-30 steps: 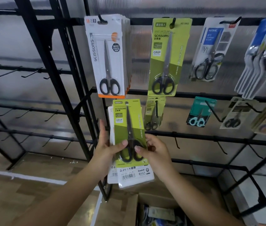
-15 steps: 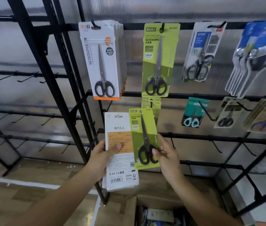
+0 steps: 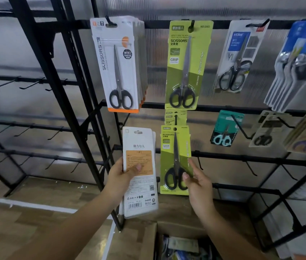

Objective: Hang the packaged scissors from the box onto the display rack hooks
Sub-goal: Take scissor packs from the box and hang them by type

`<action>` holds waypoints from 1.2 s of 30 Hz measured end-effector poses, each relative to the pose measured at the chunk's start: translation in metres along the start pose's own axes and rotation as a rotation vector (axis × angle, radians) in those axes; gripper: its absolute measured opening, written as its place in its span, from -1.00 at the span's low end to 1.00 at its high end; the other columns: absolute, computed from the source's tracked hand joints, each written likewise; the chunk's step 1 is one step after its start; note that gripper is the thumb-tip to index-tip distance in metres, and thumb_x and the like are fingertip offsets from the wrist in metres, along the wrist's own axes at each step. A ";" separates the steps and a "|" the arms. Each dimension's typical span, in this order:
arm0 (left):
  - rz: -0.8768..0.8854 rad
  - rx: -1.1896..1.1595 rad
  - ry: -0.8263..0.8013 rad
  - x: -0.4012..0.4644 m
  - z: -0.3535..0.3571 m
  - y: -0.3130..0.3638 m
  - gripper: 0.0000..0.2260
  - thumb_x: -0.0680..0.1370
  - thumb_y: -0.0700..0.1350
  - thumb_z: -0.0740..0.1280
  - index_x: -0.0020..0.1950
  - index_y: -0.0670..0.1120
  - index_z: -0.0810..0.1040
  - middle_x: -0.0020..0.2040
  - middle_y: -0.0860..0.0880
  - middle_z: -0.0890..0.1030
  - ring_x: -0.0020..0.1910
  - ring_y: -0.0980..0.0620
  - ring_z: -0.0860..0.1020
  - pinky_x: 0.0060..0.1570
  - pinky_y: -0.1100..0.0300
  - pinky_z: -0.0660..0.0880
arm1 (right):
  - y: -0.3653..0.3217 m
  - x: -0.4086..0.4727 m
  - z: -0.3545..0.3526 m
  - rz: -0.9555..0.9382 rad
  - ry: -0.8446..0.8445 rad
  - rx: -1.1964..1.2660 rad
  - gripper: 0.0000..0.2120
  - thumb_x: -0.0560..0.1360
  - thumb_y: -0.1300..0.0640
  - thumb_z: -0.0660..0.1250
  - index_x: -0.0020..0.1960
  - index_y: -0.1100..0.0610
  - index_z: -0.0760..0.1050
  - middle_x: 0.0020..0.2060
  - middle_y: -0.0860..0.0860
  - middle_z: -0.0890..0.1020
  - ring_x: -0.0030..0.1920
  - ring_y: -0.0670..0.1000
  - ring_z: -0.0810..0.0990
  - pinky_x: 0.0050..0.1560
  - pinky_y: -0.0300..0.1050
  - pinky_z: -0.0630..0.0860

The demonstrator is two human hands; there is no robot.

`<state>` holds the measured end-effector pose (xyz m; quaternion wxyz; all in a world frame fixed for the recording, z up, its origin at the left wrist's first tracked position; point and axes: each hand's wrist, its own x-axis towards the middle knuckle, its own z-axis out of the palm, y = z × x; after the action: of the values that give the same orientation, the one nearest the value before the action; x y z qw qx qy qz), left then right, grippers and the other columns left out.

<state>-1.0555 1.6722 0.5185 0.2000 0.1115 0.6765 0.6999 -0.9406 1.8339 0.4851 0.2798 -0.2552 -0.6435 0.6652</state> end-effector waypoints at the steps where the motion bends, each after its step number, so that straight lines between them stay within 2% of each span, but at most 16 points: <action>1: -0.007 0.002 0.010 0.001 -0.002 0.001 -0.74 0.51 -0.28 0.35 0.20 -0.19 0.51 0.06 -0.11 0.65 0.01 -0.05 0.64 -0.05 0.12 0.59 | 0.001 0.002 -0.002 -0.006 0.013 -0.045 -0.52 0.51 0.39 0.25 0.40 0.14 0.32 0.26 -0.02 0.48 0.15 -0.16 0.47 0.21 -0.34 0.33; 4: -0.019 -0.011 0.023 0.005 -0.007 0.004 -0.72 0.51 -0.24 0.36 0.21 -0.18 0.51 0.07 -0.11 0.65 0.04 -0.09 0.63 0.04 -0.01 0.56 | 0.005 0.007 -0.008 -0.034 0.023 -0.149 -0.53 0.52 0.39 0.25 0.39 0.16 0.32 0.10 -0.05 0.50 0.08 -0.19 0.43 0.14 -0.46 0.32; 6: -0.008 -0.026 0.021 0.007 -0.010 0.006 -0.73 0.50 -0.24 0.37 0.20 -0.17 0.52 0.05 -0.09 0.66 0.02 -0.08 0.64 -0.02 0.05 0.58 | 0.008 0.009 -0.009 -0.043 0.038 -0.174 -0.53 0.52 0.39 0.25 0.39 0.16 0.33 0.01 -0.09 0.48 0.01 -0.20 0.42 0.21 -0.34 0.34; 7: -0.003 -0.035 0.022 0.007 -0.011 0.007 -0.72 0.49 -0.24 0.38 0.19 -0.17 0.52 0.05 -0.09 0.67 0.02 -0.08 0.64 -0.05 0.07 0.58 | 0.009 0.009 -0.009 -0.047 0.045 -0.189 -0.54 0.52 0.39 0.25 0.39 0.17 0.34 0.00 -0.10 0.48 0.01 -0.21 0.42 0.22 -0.33 0.33; 10: 0.001 -0.064 0.017 0.007 -0.014 0.008 -0.72 0.48 -0.24 0.38 0.18 -0.15 0.52 0.03 -0.08 0.67 -0.02 -0.07 0.66 -0.08 0.06 0.59 | 0.015 0.008 -0.008 -0.063 0.071 -0.226 -0.54 0.52 0.40 0.25 0.39 0.18 0.34 -0.03 -0.17 0.48 -0.08 -0.31 0.45 0.10 -0.50 0.30; 12: -0.001 -0.083 0.008 0.005 -0.016 0.007 -0.72 0.48 -0.25 0.38 0.19 -0.13 0.53 0.04 -0.09 0.68 -0.01 -0.08 0.66 -0.04 0.00 0.59 | 0.020 0.007 -0.009 -0.059 0.084 -0.245 -0.54 0.52 0.39 0.24 0.39 0.16 0.35 -0.06 -0.18 0.48 -0.13 -0.33 0.45 0.14 -0.43 0.34; 16: -0.004 -0.115 -0.008 0.004 -0.019 0.006 -0.74 0.48 -0.25 0.38 0.16 -0.10 0.54 0.01 -0.06 0.69 -0.02 -0.07 0.66 -0.05 -0.01 0.59 | 0.025 0.008 -0.011 -0.037 0.085 -0.289 -0.55 0.53 0.35 0.25 0.39 0.15 0.34 0.06 -0.04 0.51 -0.04 -0.28 0.47 0.09 -0.49 0.30; 20: -0.022 -0.174 -0.027 0.005 -0.018 0.009 -0.74 0.46 -0.24 0.39 0.14 -0.10 0.54 -0.03 -0.04 0.70 -0.08 -0.06 0.68 -0.25 0.12 0.62 | 0.010 0.039 0.003 -0.122 0.057 -0.523 -0.54 0.56 0.26 0.24 0.43 0.17 0.28 0.10 0.18 0.55 0.05 0.07 0.53 0.07 -0.19 0.43; 23: -0.050 -0.221 -0.034 0.006 -0.014 0.011 -0.74 0.46 -0.25 0.39 0.14 -0.12 0.53 -0.05 -0.06 0.70 -0.10 -0.07 0.68 -0.28 0.12 0.61 | -0.013 0.076 0.016 -0.040 -0.071 -0.723 -0.51 0.60 0.14 0.16 0.50 0.13 0.14 0.17 0.17 0.54 0.06 0.09 0.54 -0.14 -0.25 0.38; 25: -0.063 -0.254 -0.043 0.006 -0.013 0.012 -0.74 0.46 -0.25 0.39 0.13 -0.12 0.52 -0.06 -0.06 0.70 -0.11 -0.08 0.68 -0.30 0.11 0.61 | -0.028 0.087 0.022 0.019 -0.180 -0.820 -0.54 0.61 0.10 0.15 0.48 0.15 0.18 0.28 0.13 0.46 0.17 0.07 0.49 -0.13 -0.29 0.32; 26: -0.062 -0.265 -0.048 0.006 -0.012 0.012 -0.74 0.45 -0.25 0.39 0.13 -0.12 0.52 -0.05 -0.07 0.70 -0.10 -0.08 0.68 -0.29 0.11 0.61 | -0.035 0.085 0.025 -0.011 -0.210 -0.820 -0.58 0.60 0.08 0.16 0.43 0.14 0.25 0.30 0.11 0.43 0.15 0.03 0.47 -0.13 -0.32 0.30; 28: -0.046 -0.281 -0.048 0.006 -0.012 0.011 -0.73 0.45 -0.24 0.39 0.14 -0.12 0.53 -0.02 -0.09 0.69 -0.08 -0.10 0.67 -0.27 0.12 0.61 | -0.043 0.068 0.033 -0.072 -0.202 -0.650 -0.61 0.56 0.00 0.23 0.34 0.11 0.38 0.24 0.03 0.44 0.04 -0.10 0.43 -0.13 -0.33 0.30; 30: -0.022 -0.296 -0.039 0.006 -0.010 0.010 -0.71 0.42 -0.22 0.41 0.13 -0.11 0.54 -0.01 -0.10 0.69 -0.07 -0.11 0.67 -0.27 0.12 0.60 | -0.048 0.041 0.043 -0.003 -0.253 -0.431 -0.60 0.45 -0.09 0.36 0.21 0.06 0.45 0.11 -0.05 0.52 -0.04 -0.16 0.49 -0.19 -0.32 0.37; 32: -0.015 -0.310 -0.046 0.007 -0.006 0.010 -0.67 0.37 -0.18 0.44 0.12 -0.12 0.54 -0.02 -0.10 0.69 -0.08 -0.12 0.67 -0.26 0.11 0.60 | -0.048 0.014 0.052 0.108 -0.394 -0.281 -0.58 0.34 0.01 0.50 0.11 0.06 0.44 -0.04 -0.09 0.59 -0.11 -0.18 0.57 -0.25 -0.33 0.48; 33: -0.015 -0.309 -0.051 0.008 -0.003 0.011 -0.65 0.35 -0.15 0.44 0.12 -0.11 0.55 -0.02 -0.10 0.69 -0.07 -0.12 0.67 -0.25 0.10 0.60 | -0.046 0.005 0.055 0.130 -0.428 -0.238 -0.59 0.32 0.10 0.53 0.10 0.07 0.45 -0.05 -0.09 0.62 -0.09 -0.15 0.60 -0.20 -0.29 0.53; 36: -0.050 -0.309 -0.038 0.009 -0.001 0.012 -0.60 0.36 0.01 0.41 0.15 -0.12 0.54 -0.02 -0.10 0.69 -0.06 -0.10 0.67 -0.22 0.09 0.60 | -0.044 -0.001 0.054 0.161 -0.368 -0.106 -0.67 0.36 0.32 0.47 0.09 0.16 0.53 -0.03 0.00 0.66 -0.02 -0.04 0.63 -0.05 -0.20 0.57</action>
<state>-1.0659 1.6751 0.5295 0.2451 0.0757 0.5595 0.7881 -0.9752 1.7955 0.5316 0.0898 -0.1943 -0.6953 0.6861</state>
